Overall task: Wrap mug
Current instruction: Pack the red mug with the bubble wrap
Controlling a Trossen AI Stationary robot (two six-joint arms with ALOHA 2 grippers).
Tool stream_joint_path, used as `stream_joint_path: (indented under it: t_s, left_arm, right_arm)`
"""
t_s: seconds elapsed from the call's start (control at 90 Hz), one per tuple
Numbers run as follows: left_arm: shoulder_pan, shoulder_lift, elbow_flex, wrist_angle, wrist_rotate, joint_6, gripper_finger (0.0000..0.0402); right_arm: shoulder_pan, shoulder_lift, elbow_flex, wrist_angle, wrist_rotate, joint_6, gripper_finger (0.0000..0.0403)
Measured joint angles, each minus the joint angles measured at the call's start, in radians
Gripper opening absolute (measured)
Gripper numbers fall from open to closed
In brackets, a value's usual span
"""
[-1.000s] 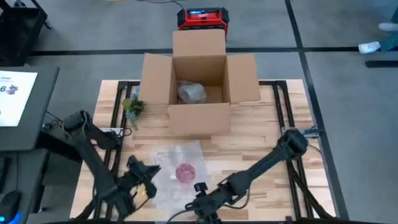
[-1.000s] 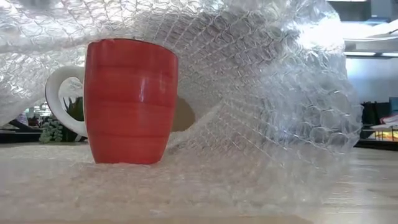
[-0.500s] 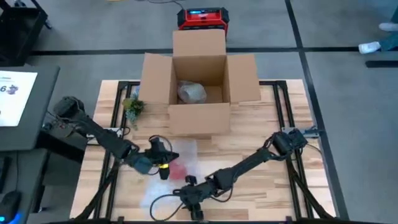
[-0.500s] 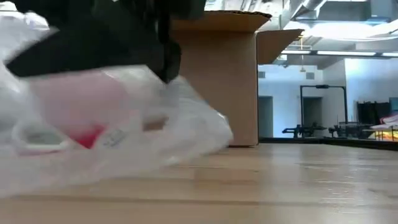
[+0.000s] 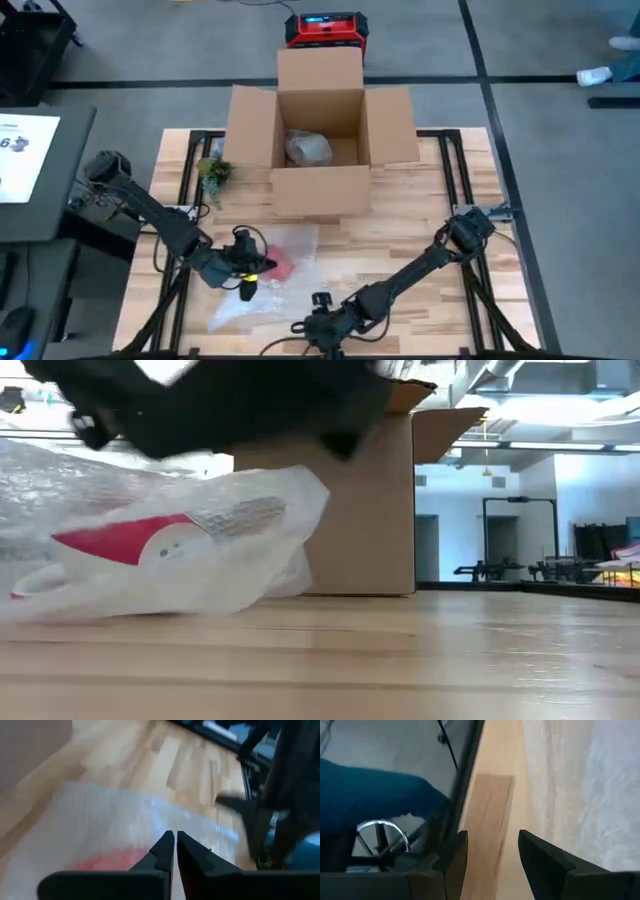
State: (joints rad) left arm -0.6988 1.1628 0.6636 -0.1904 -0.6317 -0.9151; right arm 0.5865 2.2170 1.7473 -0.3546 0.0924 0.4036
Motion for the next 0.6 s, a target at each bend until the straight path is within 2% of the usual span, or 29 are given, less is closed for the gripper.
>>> stream_joint_path:
  t_s: [0.089, 0.189, 0.456, 0.6]
  left_arm:
    - [-0.027, -0.001, 0.0, -0.092, 0.007, -0.114, 0.0014]
    - [-0.049, -0.001, 0.0, -0.169, 0.023, -0.204, 0.005]
    - [-0.053, 0.002, 0.0, -0.322, -0.01, -0.33, 0.0182]
    - [-0.043, 0.002, 0.0, -0.352, -0.017, -0.363, 0.0218]
  right_arm:
    - [0.017, -0.023, 0.0, -0.051, 0.012, 0.009, 0.0163]
    - [0.042, -0.046, 0.0, -0.116, 0.025, 0.021, 0.0163]
    - [0.108, -0.07, 0.001, -0.276, 0.099, 0.122, 0.0163]
    - [0.14, -0.07, 0.0, -0.318, 0.101, 0.18, 0.0163]
